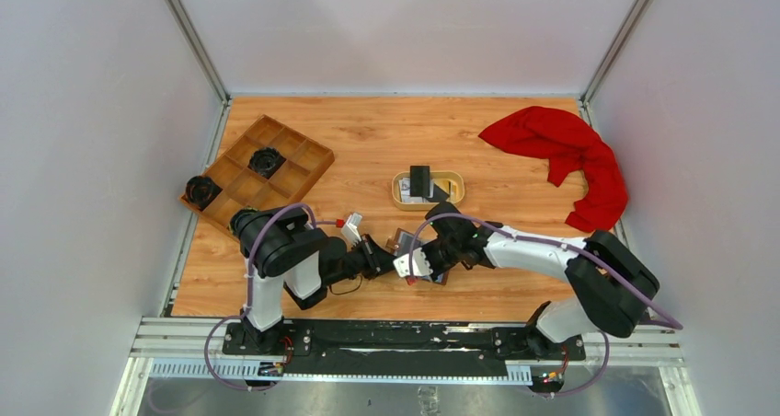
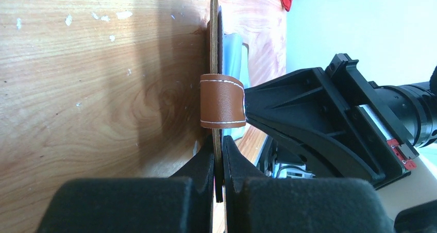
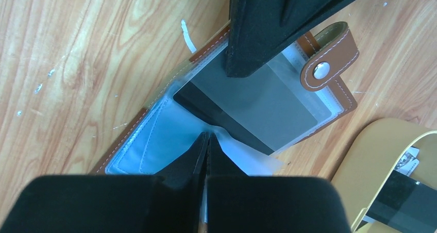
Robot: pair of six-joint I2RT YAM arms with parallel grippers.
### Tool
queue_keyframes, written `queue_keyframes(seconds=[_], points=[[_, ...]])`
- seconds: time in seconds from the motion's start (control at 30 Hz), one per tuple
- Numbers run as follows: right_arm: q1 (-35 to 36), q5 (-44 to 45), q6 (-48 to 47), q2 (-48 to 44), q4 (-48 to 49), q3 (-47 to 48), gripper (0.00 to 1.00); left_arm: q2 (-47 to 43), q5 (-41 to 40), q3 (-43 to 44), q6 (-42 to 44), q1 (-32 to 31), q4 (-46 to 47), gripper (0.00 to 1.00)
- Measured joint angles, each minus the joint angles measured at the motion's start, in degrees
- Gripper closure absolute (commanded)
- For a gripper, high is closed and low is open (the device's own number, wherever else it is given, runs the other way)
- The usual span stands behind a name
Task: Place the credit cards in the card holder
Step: Insert the credit card into the card holder.
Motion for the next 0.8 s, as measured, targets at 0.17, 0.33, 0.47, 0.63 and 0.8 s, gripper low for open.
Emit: queue_keyframes(seconds=[0.17, 0.33, 0.47, 0.63, 0.8], points=[[0.6, 1.2, 0.0, -0.8, -1.7, 0.7, 0.9, 0.1, 0.0, 0.0, 0.0, 0.0, 0.0, 0.96], [0.4, -2.2, -0.7, -7.4, -6.6, 1.0, 0.88, 0.1, 0.2, -0.2, 0.0, 0.0, 0.0, 0.95], [0.4, -3.6, 0.1, -5.4, -7.3, 2.5, 0.91, 0.4, 0.4, -0.1, 0.0, 0.0, 0.0, 0.95], [0.5, -2.0, 2.3, -0.4, -6.5, 2.9, 0.93, 0.4, 0.7, -0.1, 0.0, 0.0, 0.0, 0.94], [0.7, -0.3, 2.9, 0.7, -5.6, 2.9, 0.93, 0.5, 0.8, 0.2, 0.0, 0.0, 0.0, 0.92]])
